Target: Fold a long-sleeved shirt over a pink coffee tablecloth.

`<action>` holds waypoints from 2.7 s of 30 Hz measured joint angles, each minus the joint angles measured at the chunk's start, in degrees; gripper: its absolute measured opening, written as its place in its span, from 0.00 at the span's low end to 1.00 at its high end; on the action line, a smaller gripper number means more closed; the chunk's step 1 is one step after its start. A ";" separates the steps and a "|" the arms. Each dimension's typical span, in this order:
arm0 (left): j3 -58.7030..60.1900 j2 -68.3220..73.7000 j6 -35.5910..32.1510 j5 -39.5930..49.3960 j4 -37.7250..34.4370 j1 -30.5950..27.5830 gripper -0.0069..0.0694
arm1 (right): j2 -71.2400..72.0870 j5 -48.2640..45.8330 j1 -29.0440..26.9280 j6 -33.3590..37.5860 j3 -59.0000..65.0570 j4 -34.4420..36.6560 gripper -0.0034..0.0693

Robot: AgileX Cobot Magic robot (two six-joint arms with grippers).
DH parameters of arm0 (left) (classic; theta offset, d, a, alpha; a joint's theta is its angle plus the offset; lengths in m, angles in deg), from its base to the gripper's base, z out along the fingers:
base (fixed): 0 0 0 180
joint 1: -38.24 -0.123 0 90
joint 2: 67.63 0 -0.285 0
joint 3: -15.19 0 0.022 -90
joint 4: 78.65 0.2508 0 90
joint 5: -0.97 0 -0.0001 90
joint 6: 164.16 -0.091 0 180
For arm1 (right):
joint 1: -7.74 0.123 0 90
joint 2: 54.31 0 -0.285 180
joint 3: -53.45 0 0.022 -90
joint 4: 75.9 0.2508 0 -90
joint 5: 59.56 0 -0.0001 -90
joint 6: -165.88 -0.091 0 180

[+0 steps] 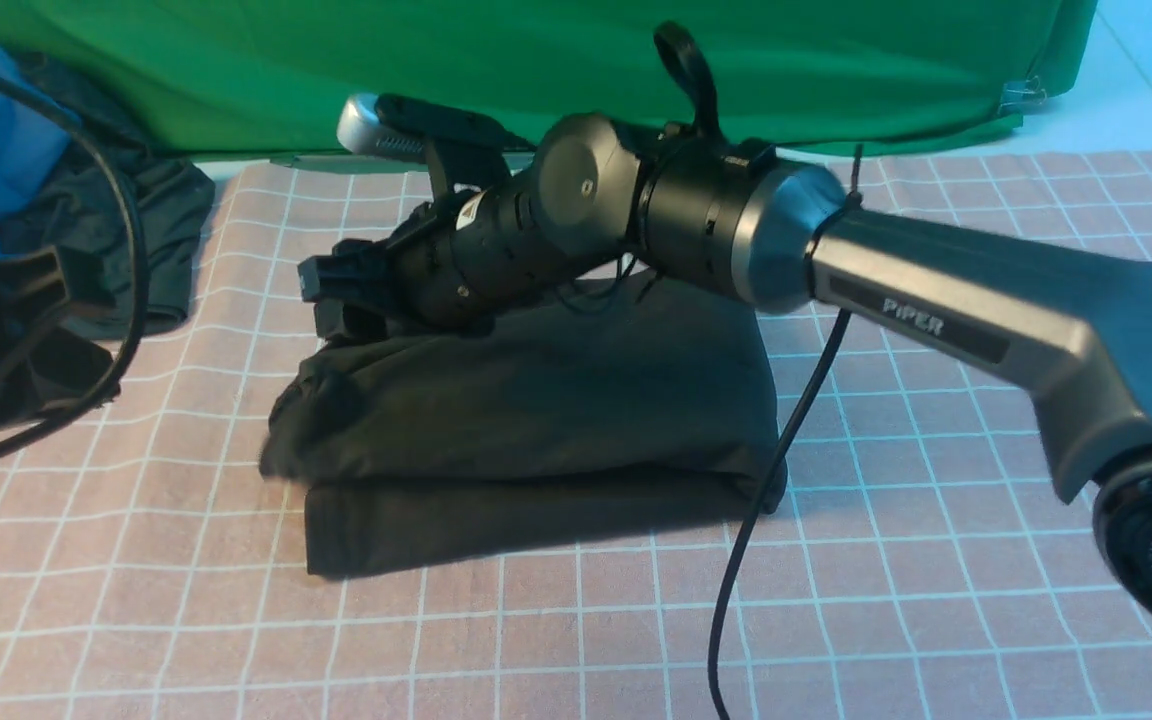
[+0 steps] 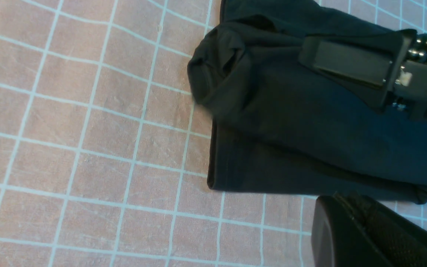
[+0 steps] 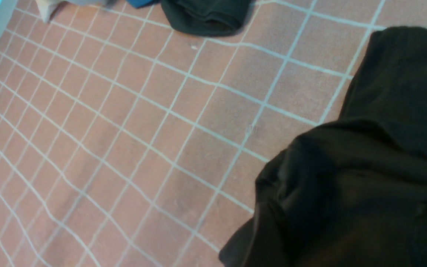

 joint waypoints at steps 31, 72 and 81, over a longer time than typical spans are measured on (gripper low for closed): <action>-4.69 45.62 -10.91 -21.06 -17.70 9.88 0.11 | 5.31 -32.14 -15.25 13.57 9.29 -13.02 0.10; -2.12 43.70 5.83 -18.77 -0.30 9.88 0.11 | 9.16 -33.65 -14.50 10.80 24.20 -18.79 0.10; -2.12 43.44 5.51 -18.89 -0.80 9.88 0.11 | 10.84 -34.21 -14.50 11.60 21.81 -19.63 0.10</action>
